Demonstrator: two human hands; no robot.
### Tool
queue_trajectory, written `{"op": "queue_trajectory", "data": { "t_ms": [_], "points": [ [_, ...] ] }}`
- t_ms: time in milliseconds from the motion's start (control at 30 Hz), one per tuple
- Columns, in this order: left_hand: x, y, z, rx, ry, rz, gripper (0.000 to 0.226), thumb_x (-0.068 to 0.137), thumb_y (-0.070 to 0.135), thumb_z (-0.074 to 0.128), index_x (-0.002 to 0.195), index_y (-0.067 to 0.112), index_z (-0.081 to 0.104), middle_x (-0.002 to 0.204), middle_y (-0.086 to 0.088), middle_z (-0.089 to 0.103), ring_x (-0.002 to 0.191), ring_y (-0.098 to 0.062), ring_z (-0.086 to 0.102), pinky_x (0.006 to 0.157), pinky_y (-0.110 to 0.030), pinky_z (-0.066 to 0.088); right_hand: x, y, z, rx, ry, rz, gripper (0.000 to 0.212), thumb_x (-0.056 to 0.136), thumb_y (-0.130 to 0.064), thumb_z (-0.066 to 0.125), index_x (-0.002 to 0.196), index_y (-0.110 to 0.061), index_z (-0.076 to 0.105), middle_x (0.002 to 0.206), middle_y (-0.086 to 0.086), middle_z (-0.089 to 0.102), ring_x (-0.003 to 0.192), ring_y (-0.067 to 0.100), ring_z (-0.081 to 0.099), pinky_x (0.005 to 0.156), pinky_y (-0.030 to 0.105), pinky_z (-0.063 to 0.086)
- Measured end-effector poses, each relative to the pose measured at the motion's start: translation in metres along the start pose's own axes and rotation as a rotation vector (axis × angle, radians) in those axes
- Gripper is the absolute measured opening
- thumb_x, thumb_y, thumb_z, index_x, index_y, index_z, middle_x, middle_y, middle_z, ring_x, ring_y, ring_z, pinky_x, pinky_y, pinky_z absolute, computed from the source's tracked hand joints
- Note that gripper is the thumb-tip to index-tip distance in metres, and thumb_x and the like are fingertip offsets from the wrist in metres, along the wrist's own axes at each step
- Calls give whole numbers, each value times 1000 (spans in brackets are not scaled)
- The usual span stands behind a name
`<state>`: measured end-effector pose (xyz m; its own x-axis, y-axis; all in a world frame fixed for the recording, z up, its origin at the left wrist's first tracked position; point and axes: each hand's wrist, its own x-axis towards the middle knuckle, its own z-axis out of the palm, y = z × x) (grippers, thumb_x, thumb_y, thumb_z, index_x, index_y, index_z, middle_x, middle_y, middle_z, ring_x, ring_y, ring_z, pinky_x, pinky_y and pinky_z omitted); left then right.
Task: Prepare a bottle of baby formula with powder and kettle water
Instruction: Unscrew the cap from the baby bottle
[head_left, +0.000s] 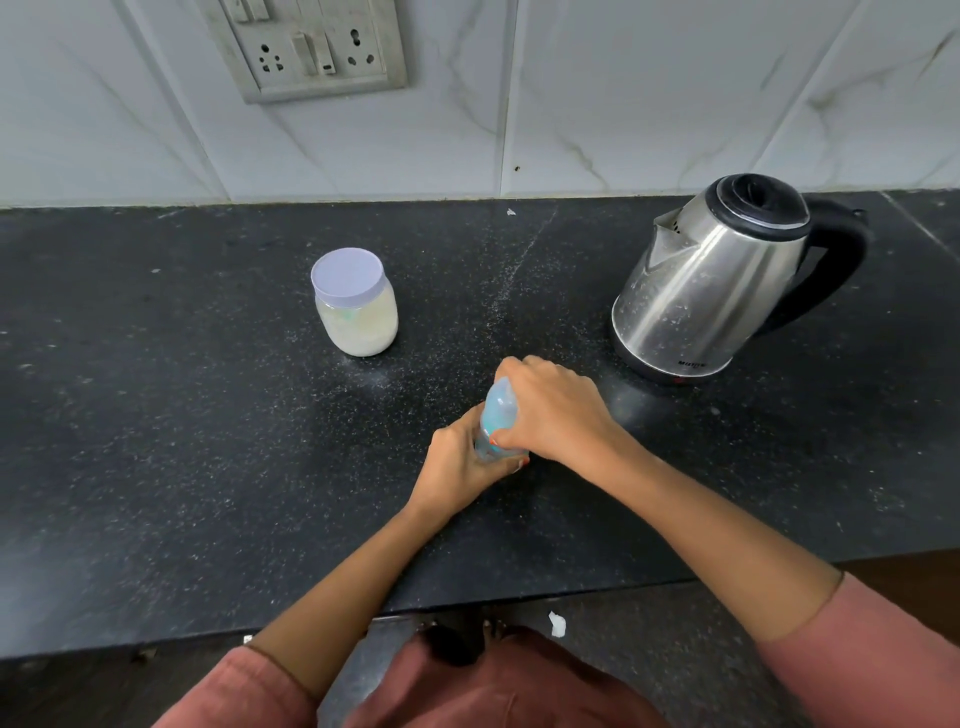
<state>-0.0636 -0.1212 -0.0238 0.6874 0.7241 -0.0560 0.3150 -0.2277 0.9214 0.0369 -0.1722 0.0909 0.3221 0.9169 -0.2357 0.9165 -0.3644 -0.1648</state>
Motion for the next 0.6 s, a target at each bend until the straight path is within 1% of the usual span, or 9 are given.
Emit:
{"op": "queue_trajectory", "data": {
  "t_ms": [100, 233, 267, 333, 367, 433, 467, 533, 600],
  "points": [
    [0, -1, 0, 10, 3, -2, 43, 67, 20, 81, 102, 22, 56, 88, 8, 67, 81, 1, 62, 66, -12, 47, 0, 4, -6, -12, -62, -129, 51, 74, -19, 70, 118, -20, 44, 118, 0, 50, 110, 22, 49, 69, 31, 33],
    [-1, 2, -1, 3, 2, 1, 46, 67, 18, 80, 105, 22, 55, 89, 13, 64, 83, 7, 60, 68, -9, 46, 3, 12, -13, 30, -181, -276, 50, 73, -8, 69, 115, -24, 46, 121, -5, 43, 113, 18, 43, 69, 31, 37],
    [-1, 2, -1, 7, 1, 2, 46, 67, 18, 80, 105, 22, 55, 88, 15, 63, 82, 8, 59, 67, -8, 45, 4, 14, -14, 84, -199, -276, 50, 72, -10, 70, 115, -24, 47, 123, -5, 41, 115, 17, 40, 72, 32, 41],
    [-1, 3, -1, 7, -4, 2, 47, 68, 16, 79, 106, 23, 53, 87, 18, 61, 81, 8, 59, 66, -6, 44, 3, 16, -15, 183, -181, -229, 56, 73, -25, 72, 122, -27, 45, 127, -4, 37, 118, 17, 37, 82, 35, 44],
    [-1, 3, -1, 1, -7, 3, 48, 68, 15, 79, 109, 22, 53, 87, 18, 60, 81, 9, 58, 67, -6, 44, 1, 17, -16, 201, -147, -190, 59, 74, -33, 71, 125, -28, 43, 128, -3, 37, 118, 18, 38, 83, 34, 42],
    [-1, 3, -1, -1, -5, 9, 53, 68, 15, 79, 115, 19, 53, 90, 17, 61, 83, 9, 58, 70, -6, 45, -1, 17, -16, 153, -71, -127, 57, 76, -44, 67, 125, -28, 44, 124, -2, 40, 114, 19, 44, 77, 31, 36],
    [-2, 2, -1, -1, -4, 12, 55, 68, 16, 79, 117, 18, 53, 92, 15, 61, 85, 8, 59, 71, -6, 46, -1, 17, -16, 126, -53, -114, 53, 77, -45, 65, 123, -28, 46, 122, -1, 43, 111, 19, 47, 74, 30, 34],
    [-2, 1, -1, 5, -3, 11, 55, 68, 17, 79, 117, 18, 53, 94, 12, 62, 87, 5, 59, 73, -8, 46, -2, 16, -17, 145, -56, -119, 45, 80, -37, 64, 121, -26, 50, 118, -1, 46, 109, 19, 49, 74, 30, 35],
    [-2, 1, 0, 12, 3, 8, 54, 68, 17, 80, 115, 18, 54, 94, 10, 63, 86, 2, 60, 73, -9, 47, -1, 17, -18, 189, -89, -166, 44, 79, -22, 65, 121, -25, 53, 121, -1, 47, 112, 18, 48, 83, 33, 43]
  ]
}}
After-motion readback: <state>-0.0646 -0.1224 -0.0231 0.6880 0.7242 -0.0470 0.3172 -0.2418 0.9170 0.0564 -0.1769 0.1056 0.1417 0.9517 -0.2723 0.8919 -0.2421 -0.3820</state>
